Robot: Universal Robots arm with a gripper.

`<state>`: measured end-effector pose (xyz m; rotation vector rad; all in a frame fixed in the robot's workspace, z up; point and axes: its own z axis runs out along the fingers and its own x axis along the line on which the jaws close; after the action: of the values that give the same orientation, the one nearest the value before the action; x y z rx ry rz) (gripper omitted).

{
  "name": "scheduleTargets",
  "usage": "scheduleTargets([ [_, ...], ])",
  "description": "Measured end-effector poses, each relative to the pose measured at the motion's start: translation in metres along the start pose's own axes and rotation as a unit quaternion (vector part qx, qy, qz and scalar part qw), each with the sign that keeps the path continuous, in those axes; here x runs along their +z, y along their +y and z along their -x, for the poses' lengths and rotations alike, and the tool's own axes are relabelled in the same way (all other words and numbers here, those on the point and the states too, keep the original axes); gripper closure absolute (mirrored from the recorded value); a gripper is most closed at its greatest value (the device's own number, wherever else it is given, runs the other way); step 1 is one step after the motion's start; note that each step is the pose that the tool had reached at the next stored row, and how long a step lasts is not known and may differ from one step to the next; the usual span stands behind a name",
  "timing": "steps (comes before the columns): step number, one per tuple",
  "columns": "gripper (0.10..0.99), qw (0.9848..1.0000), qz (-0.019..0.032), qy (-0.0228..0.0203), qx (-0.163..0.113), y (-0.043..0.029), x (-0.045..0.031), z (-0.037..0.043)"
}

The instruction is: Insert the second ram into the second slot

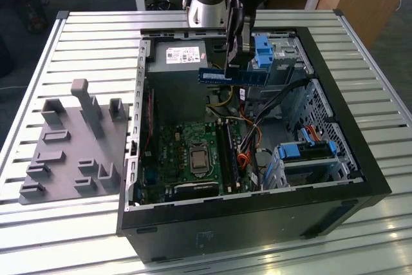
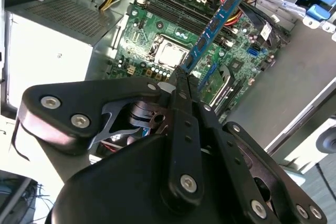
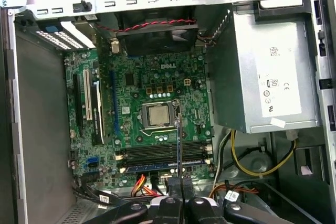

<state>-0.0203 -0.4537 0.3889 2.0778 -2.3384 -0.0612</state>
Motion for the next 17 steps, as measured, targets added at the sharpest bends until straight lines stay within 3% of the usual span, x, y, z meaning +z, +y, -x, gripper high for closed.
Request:
scheduleTargets([
  [17,0.965,0.9990,-0.0007,-0.0017,0.045,0.0000,0.0000,0.0000],
])
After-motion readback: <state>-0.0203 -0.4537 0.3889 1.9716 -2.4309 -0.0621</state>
